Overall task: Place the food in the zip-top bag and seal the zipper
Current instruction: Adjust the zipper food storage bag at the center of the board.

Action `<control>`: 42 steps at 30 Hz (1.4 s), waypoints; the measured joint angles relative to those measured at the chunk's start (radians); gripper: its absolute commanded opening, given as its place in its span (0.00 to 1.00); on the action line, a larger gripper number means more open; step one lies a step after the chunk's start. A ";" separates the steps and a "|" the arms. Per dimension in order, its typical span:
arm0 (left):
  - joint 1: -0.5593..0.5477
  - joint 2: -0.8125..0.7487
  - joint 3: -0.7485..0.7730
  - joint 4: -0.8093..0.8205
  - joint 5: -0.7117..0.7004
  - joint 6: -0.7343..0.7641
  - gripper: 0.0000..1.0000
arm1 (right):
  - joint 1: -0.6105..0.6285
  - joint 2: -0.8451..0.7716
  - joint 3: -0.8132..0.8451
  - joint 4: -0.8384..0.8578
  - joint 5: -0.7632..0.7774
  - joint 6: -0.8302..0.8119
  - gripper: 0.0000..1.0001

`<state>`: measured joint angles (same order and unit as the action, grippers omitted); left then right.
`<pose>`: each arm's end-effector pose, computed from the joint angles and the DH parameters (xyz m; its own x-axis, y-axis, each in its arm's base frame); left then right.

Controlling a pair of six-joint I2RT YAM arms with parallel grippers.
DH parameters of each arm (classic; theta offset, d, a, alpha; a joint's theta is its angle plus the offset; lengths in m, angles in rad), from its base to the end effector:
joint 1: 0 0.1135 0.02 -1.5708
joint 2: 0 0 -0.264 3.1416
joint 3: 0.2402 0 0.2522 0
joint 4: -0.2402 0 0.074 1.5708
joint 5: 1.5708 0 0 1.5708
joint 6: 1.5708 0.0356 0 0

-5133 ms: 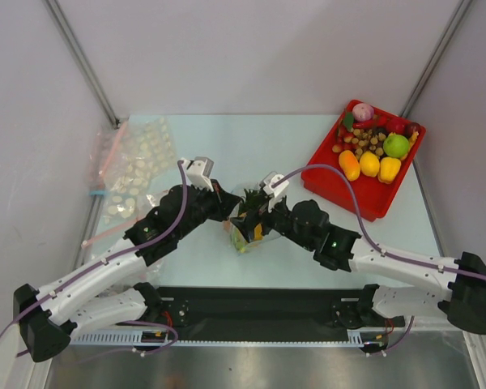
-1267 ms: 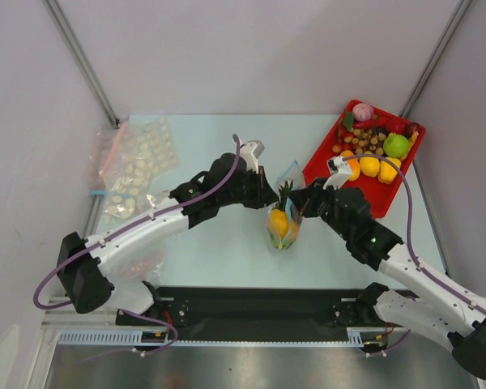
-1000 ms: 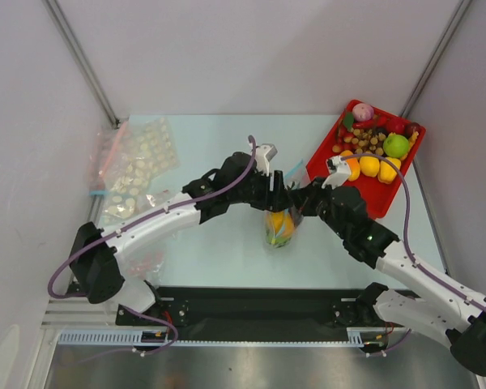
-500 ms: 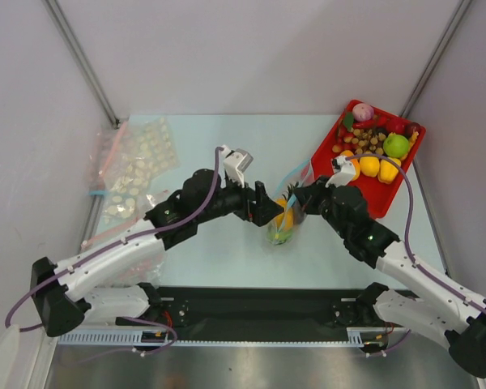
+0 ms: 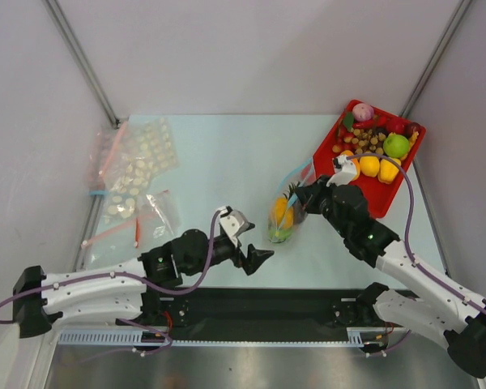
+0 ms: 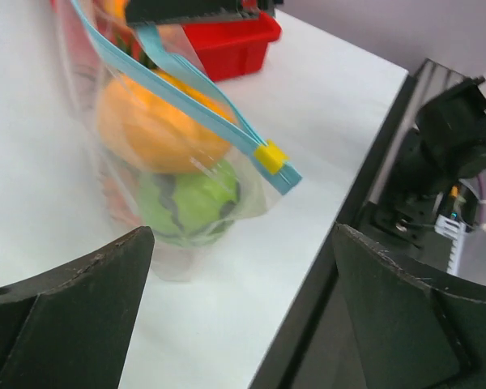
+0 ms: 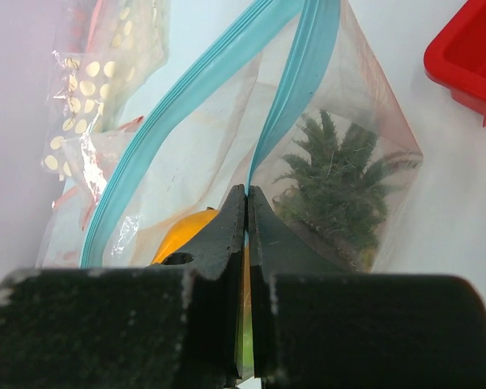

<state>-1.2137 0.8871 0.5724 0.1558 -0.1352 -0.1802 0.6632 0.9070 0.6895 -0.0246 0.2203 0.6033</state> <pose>0.0788 -0.1975 0.2821 -0.2125 0.0614 -0.9752 0.8577 0.4900 -0.1560 0.1743 0.1263 0.3011 -0.4016 0.3889 -0.8292 -0.2498 0.8245 0.5077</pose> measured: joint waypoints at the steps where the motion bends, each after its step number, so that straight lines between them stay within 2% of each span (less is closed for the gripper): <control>1: -0.005 -0.011 -0.009 0.015 -0.018 0.018 0.92 | -0.001 0.000 0.000 0.000 0.000 0.000 0.00; 6: -0.033 -0.005 -0.013 0.108 -0.104 0.076 0.78 | -0.006 0.000 0.000 0.000 0.000 0.000 0.00; 12: -0.123 0.158 0.008 0.142 -0.205 0.174 0.75 | -0.006 0.000 0.000 0.000 -0.002 0.000 0.00; 14: -0.156 0.208 0.024 0.140 -0.238 0.207 0.61 | -0.006 0.000 0.000 0.000 -0.002 0.000 0.00; 15: -0.167 0.228 0.034 0.138 -0.254 0.219 0.46 | -0.006 0.000 0.000 0.000 -0.004 0.000 0.00; 18: -0.177 0.273 0.065 0.140 -0.304 0.249 0.25 | -0.006 0.000 0.000 0.000 -0.009 0.000 0.00; 20: -0.177 0.283 0.074 0.144 -0.332 0.260 0.15 | -0.006 0.000 0.000 0.000 -0.011 0.000 0.00; 21: -0.177 0.283 0.076 0.146 -0.342 0.260 0.02 | -0.006 0.000 0.000 0.000 -0.011 0.000 0.00; 28: -0.156 0.232 0.071 0.150 -0.391 0.253 0.00 | -0.011 -0.012 -0.005 0.000 -0.011 -0.001 0.00; 36: 0.070 0.031 -0.034 0.179 -0.243 0.116 0.00 | -0.011 -0.086 -0.024 0.001 -0.019 -0.031 0.01; 41: 0.085 0.034 -0.050 0.174 -0.193 0.088 0.00 | -0.011 -0.103 -0.026 0.005 -0.026 -0.051 0.00; 42: 0.085 0.037 -0.050 0.173 -0.190 0.084 0.10 | -0.011 -0.103 -0.027 0.006 -0.027 -0.054 0.00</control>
<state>-1.1290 0.9245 0.5220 0.3290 -0.3248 -0.0963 0.6525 0.8043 0.6621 -0.0185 0.1936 0.5495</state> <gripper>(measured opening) 0.005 0.011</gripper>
